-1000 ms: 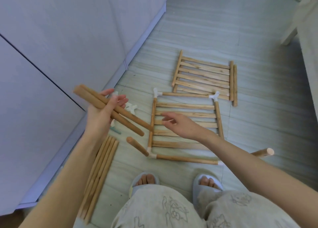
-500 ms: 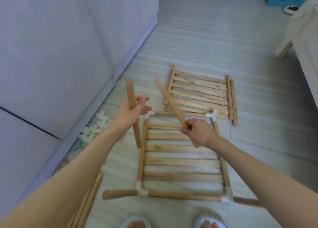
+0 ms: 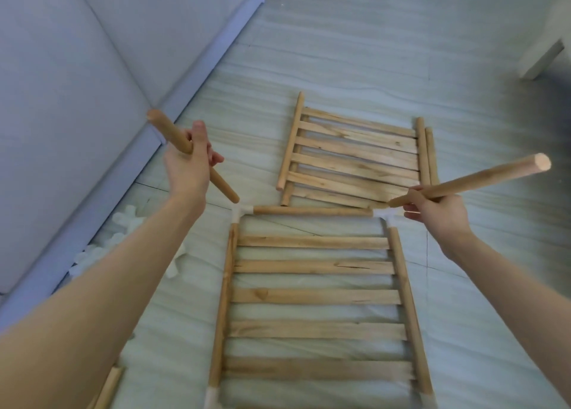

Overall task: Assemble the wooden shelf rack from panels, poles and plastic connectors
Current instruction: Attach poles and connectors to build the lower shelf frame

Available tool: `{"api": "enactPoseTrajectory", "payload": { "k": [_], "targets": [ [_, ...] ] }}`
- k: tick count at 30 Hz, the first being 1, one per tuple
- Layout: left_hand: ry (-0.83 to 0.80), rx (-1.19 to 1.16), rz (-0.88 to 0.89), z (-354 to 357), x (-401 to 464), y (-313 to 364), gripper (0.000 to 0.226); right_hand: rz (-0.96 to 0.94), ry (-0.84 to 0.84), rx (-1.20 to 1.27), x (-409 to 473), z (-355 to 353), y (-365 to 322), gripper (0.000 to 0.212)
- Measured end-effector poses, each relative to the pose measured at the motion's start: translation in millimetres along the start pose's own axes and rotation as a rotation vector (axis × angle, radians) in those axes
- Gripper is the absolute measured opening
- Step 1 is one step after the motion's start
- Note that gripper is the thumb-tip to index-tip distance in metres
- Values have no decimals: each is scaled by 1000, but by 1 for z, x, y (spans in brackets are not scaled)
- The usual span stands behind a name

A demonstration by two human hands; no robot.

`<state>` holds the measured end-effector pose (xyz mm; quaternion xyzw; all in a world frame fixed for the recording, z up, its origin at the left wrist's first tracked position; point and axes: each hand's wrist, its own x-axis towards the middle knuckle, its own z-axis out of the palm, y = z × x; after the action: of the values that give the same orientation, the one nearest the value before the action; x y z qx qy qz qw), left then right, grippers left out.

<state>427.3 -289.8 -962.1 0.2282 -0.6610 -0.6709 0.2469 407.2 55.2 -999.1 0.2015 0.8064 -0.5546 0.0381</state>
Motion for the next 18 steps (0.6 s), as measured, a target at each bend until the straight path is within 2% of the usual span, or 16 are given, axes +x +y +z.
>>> {"api": "enactPoseTrajectory", "payload": {
  "k": [10,15,18],
  "targets": [
    [-60,134,71,7,-3,-4,35,-41,60,-34,11,0,8,9],
    [7,142,15,9,2,-4,35,-32,106,-117,13,2,6,17],
    [4,150,2,7,6,-4,34,-43,129,-154,14,1,4,14]
  ]
}}
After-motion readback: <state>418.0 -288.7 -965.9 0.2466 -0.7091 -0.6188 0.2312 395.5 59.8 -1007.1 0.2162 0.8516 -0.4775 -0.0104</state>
